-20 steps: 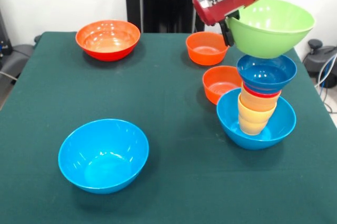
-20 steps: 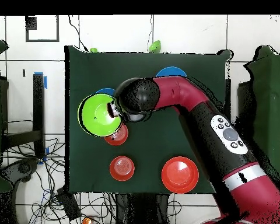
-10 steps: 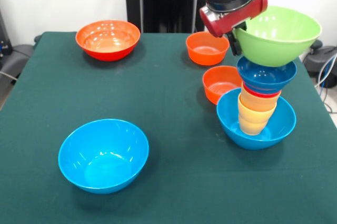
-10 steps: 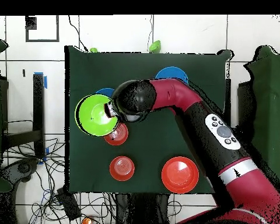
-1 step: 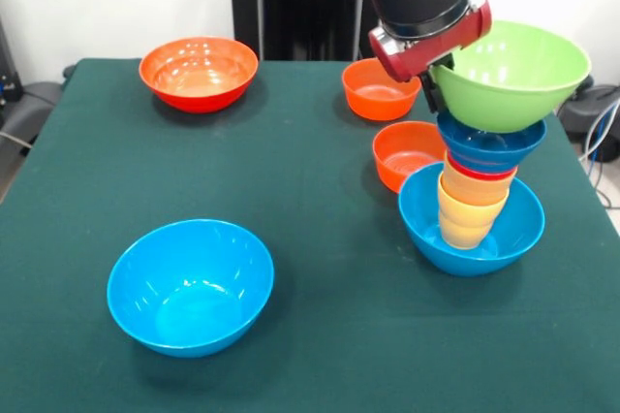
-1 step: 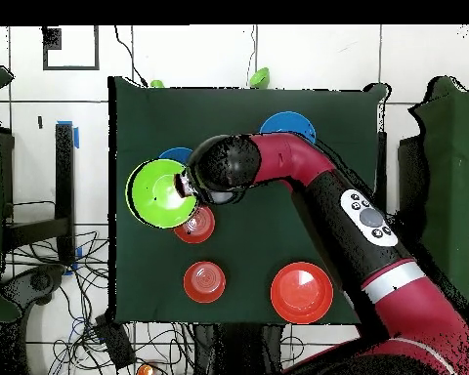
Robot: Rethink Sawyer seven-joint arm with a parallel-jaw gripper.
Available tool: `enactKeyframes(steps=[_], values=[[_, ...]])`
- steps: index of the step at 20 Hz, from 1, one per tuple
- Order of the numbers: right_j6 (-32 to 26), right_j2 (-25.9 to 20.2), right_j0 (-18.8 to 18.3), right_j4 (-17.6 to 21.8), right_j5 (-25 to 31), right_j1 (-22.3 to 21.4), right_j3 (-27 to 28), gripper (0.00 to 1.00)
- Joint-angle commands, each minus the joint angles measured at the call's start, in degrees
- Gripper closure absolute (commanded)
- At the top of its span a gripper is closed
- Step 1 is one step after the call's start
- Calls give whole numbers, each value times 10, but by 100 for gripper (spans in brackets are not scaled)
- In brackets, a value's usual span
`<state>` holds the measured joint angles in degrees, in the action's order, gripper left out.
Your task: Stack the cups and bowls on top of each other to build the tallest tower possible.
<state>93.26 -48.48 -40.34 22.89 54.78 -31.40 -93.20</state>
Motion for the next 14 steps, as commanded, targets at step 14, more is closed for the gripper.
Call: enactKeyframes(steps=[14], values=[[-31,41,15,56,-21,17,47,100]])
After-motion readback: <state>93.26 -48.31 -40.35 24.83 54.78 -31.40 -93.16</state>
